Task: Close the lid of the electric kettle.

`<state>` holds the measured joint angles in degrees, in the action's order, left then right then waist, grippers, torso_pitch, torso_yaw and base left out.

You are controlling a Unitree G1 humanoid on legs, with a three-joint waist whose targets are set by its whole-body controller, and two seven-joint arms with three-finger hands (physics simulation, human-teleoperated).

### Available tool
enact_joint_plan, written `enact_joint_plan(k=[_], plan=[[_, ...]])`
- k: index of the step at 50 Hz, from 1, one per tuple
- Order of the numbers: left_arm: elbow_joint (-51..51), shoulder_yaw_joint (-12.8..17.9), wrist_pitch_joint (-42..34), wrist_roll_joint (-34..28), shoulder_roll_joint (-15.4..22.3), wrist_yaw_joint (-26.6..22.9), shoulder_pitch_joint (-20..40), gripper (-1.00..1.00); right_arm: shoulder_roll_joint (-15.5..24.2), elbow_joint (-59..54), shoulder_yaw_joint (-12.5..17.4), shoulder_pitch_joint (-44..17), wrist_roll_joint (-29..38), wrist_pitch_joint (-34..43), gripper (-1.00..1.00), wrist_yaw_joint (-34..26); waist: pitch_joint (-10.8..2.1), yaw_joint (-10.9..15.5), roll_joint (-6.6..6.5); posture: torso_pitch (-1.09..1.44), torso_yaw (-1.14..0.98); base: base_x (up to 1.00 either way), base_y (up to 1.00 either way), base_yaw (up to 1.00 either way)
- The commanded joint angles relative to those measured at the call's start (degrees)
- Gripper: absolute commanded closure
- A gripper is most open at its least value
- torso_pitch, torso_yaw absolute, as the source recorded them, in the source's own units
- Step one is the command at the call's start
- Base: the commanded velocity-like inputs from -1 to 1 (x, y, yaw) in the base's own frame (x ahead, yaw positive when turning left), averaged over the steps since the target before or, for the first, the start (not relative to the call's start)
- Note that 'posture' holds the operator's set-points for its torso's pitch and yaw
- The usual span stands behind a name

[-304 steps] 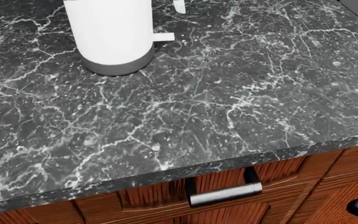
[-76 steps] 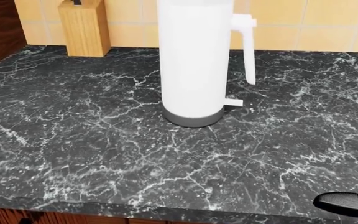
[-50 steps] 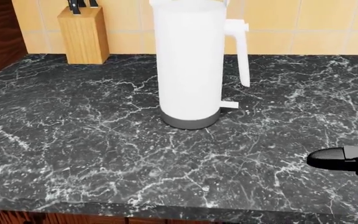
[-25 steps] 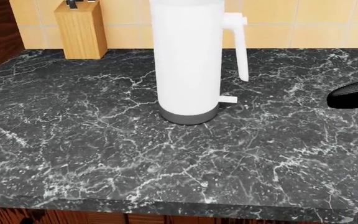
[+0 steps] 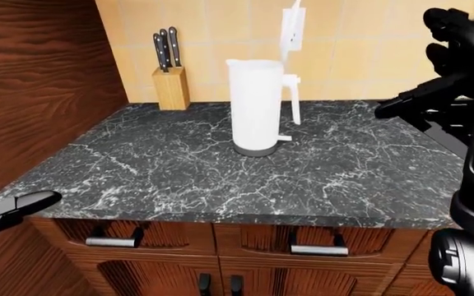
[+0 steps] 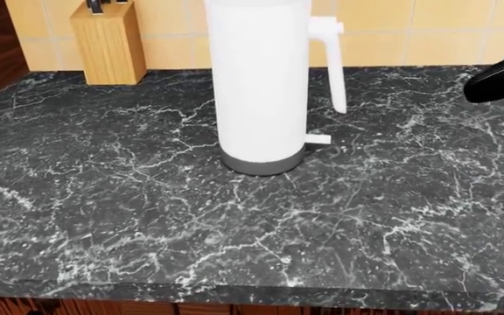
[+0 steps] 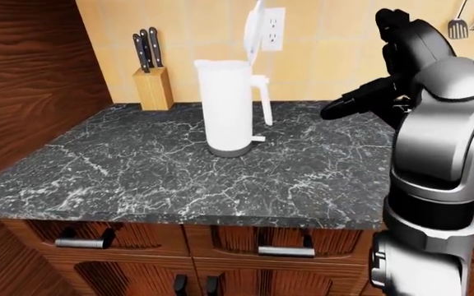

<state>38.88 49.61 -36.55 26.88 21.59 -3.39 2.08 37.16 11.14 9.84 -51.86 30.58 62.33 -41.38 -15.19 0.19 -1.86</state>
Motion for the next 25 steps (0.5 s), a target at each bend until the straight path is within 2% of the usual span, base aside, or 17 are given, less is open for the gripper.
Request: enact_joint_plan(k=[1, 14, 25], plan=[[1.4, 0.4, 1.3, 0.4, 1.1, -0.1, 1.0, -1.0, 0.6, -0.4, 0.1, -2.4, 2.5, -2.3, -1.0, -1.4, -0.19, 0.0, -0.13, -0.39, 0.0, 0.0, 0.0, 0.0], [2.0, 0.7, 0.7, 0.8, 1.2, 0.1, 1.0, -1.0, -0.2, -10.8, -0.3, -8.0, 9.3, -8.5, -1.0, -6.3, -0.05, -0.2, -0.59, -0.39, 0.0, 0.0, 0.0, 0.0], [2.4, 1.1, 0.1, 1.3, 1.4, 0.2, 0.9, -1.0, 0.0, -20.3, -2.5, -13.7, 16.4, -15.8, -1.0, -11.2, 0.03, -0.4, -0.96, -0.39, 0.0, 0.0, 0.0, 0.0]])
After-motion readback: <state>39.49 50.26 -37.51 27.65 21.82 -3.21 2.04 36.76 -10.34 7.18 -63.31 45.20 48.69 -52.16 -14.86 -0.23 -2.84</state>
